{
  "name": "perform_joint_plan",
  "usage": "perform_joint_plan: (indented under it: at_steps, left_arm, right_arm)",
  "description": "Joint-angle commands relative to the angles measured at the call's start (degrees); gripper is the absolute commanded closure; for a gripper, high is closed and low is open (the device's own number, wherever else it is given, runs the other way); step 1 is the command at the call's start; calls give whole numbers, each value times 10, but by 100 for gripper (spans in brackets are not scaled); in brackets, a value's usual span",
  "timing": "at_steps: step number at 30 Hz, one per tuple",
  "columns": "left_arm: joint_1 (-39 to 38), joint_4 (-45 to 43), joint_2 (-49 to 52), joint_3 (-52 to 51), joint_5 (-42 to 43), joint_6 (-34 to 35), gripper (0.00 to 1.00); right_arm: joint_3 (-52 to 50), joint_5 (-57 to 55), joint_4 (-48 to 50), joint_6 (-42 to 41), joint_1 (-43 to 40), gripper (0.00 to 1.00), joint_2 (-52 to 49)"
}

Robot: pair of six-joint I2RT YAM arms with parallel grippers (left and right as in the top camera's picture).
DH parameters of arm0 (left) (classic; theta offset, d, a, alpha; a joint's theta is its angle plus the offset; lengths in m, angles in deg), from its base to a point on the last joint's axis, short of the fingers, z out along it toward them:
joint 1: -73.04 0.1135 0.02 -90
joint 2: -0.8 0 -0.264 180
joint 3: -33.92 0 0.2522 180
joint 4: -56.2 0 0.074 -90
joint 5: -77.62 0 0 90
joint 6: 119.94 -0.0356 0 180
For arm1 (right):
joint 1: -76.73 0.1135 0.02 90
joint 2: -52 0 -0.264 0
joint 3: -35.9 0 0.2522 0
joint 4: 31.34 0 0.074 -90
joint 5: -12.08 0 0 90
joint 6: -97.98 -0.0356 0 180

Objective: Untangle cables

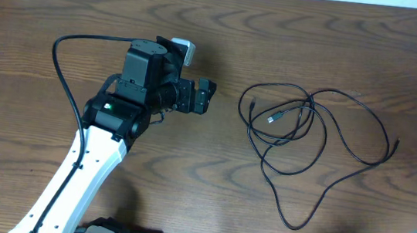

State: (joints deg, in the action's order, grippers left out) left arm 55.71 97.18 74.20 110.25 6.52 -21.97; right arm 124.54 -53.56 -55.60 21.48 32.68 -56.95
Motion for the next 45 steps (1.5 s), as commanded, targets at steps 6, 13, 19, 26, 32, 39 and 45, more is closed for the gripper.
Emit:
perform_joint_plan:
  at_steps: [6,13,19,26,32,39,45]
  left_arm:
    - [2,2,3,13,-6,5,0]
    - [2,2,3,13,-6,5,0]
    - [2,2,3,13,-6,5,0]
    - [2,2,3,13,-6,5,0]
    - [2,2,3,13,-6,5,0]
    - [2,2,3,13,-6,5,1]
    - [2,2,3,13,-6,5,1]
  right_arm:
    - [0,1,-11,3,65,76,-62]
    - [-1,-82,-86,38,66,89,-65]
    - [-5,-107,-129,90,59,92,-65]
    - [-8,-107,-129,82,59,93,-65]
    - [-10,-108,-119,82,59,94,-65]
    - [-36,-108,-74,82,58,98,-66]
    - [-45,-157,-69,82,57,99,-66]
